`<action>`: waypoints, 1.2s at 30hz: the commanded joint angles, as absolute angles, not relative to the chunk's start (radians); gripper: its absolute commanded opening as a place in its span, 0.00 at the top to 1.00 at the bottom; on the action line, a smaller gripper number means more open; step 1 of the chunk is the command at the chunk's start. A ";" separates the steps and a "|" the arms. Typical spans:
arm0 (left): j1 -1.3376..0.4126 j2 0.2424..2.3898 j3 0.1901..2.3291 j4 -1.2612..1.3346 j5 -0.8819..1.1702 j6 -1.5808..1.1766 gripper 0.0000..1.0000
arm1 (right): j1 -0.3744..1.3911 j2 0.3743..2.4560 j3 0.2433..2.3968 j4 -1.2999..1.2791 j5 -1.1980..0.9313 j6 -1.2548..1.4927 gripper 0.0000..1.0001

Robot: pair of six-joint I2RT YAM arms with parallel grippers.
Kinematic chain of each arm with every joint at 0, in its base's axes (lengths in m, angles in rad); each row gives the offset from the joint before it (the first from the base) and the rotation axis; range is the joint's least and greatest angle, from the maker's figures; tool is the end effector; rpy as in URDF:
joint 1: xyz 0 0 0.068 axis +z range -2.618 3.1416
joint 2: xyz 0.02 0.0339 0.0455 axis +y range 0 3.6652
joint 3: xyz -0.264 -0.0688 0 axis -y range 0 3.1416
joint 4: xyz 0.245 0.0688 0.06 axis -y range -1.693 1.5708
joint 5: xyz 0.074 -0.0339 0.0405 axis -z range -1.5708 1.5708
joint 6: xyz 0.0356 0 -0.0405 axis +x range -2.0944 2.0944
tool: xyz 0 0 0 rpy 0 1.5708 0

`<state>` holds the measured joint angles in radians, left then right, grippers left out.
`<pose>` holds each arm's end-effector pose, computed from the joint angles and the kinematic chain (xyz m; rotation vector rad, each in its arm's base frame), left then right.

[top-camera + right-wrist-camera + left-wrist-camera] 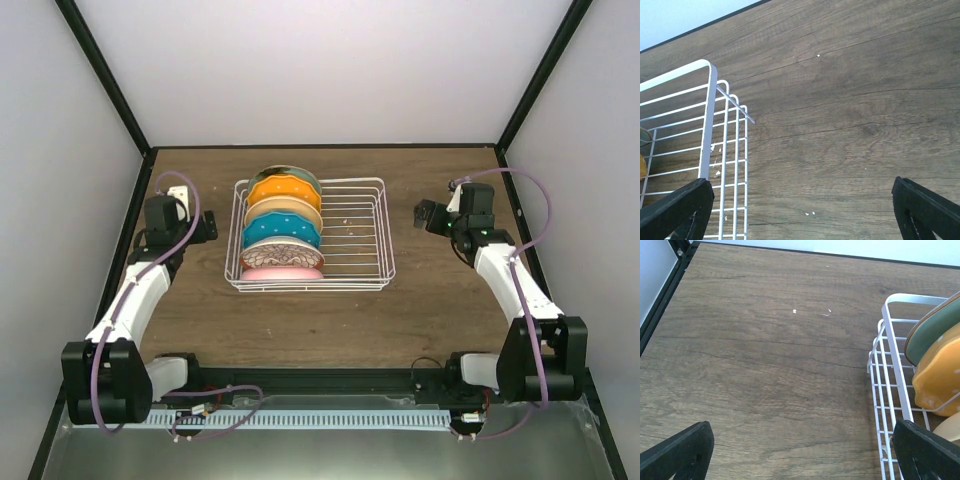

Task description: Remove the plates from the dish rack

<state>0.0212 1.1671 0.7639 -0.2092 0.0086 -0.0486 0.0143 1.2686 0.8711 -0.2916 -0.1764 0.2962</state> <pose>0.2548 0.0051 0.2523 -0.0713 2.1821 -0.0249 0.2746 0.0102 0.2567 0.2252 2.2617 0.3641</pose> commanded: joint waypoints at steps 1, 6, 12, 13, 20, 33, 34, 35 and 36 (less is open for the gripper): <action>0.027 1.176 0.788 -0.177 0.020 -0.040 0.00 | 0.003 1.258 0.904 -0.286 -0.167 0.279 0.00; 0.027 1.190 0.795 -0.166 0.025 -0.050 0.00 | -0.004 1.295 0.963 -0.313 -0.211 0.207 0.00; 0.028 1.198 0.819 -0.168 0.048 -0.058 0.00 | -0.023 1.364 1.102 -0.285 -0.420 0.170 0.00; 0.028 1.199 0.823 -0.171 0.050 -0.056 0.00 | -0.022 1.383 1.136 -0.290 -0.441 0.159 0.00; 0.027 1.214 0.850 -0.199 0.065 -0.045 0.00 | 0.251 1.447 1.381 -0.403 -0.233 -0.015 0.00; 0.028 1.227 0.827 -0.192 0.116 -0.050 0.00 | 0.937 1.239 1.200 -0.274 0.164 -0.184 0.11; 0.027 1.232 0.829 -0.188 0.123 -0.050 0.00 | 0.964 1.237 1.200 -0.287 0.171 -0.179 0.12; 0.027 1.236 0.832 -0.185 0.130 -0.050 0.00 | 0.989 1.237 1.197 -0.298 0.164 -0.179 0.12; 0.027 1.242 0.833 -0.182 0.139 -0.050 0.00 | 1.011 1.238 1.185 -0.301 0.160 -0.182 0.13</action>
